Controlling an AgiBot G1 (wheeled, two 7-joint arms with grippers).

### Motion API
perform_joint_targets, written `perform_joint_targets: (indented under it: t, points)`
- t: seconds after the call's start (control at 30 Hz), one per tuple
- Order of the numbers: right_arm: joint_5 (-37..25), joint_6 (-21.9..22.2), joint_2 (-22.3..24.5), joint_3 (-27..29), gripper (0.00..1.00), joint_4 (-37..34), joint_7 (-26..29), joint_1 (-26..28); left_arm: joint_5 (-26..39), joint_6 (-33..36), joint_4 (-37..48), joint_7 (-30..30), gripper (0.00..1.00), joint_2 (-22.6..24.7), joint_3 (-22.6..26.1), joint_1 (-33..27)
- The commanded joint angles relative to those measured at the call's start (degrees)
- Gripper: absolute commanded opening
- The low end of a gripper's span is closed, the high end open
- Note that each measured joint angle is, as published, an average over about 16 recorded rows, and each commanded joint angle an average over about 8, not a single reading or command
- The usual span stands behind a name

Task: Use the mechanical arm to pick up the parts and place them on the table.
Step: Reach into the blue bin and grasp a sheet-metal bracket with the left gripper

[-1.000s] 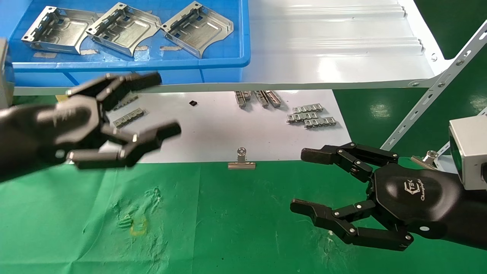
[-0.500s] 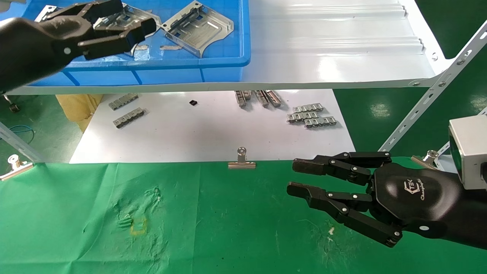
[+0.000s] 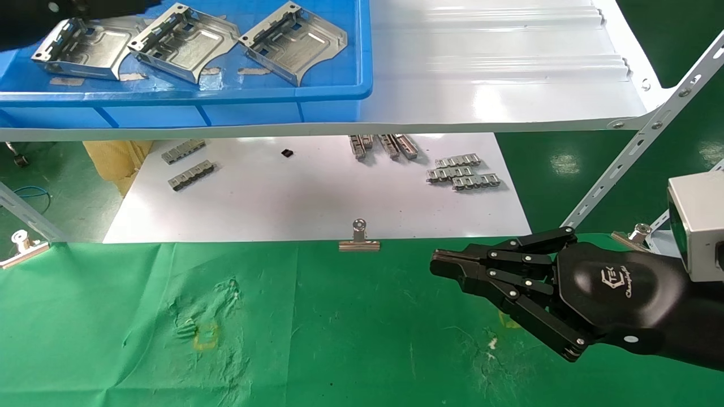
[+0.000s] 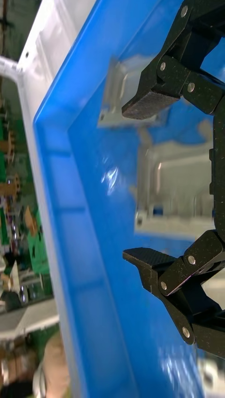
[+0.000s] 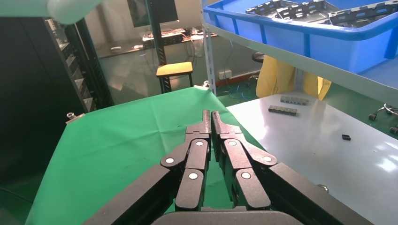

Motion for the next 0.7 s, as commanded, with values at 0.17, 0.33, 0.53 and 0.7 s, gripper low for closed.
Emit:
perform_joint_targets:
  t: [0.17,0.33,0.53,0.7]
  points:
    - [0.00,0.00,0.00,0.00,0.00,0.00,0.00,0.00,5.08,-0.77,3.38,-3.75,0.99,-0.42,2.48,-3.91]
    - [0.00,0.00,0.00,0.00,0.00,0.00,0.00,0.00,7.63,-1.42,5.35,-7.24,0.86,-0.70,3.71,-5.41]
    - [0.00,0.00,0.00,0.00,0.00,0.00,0.00,0.00,9.97,-4.04,7.22,-9.72,0.32,-0.82,4.42,-6.06]
    - [0.00,0.00,0.00,0.00,0.00,0.00,0.00,0.00,11.96,-5.61,8.02,-11.38,0.01,-0.85,5.22,-6.20]
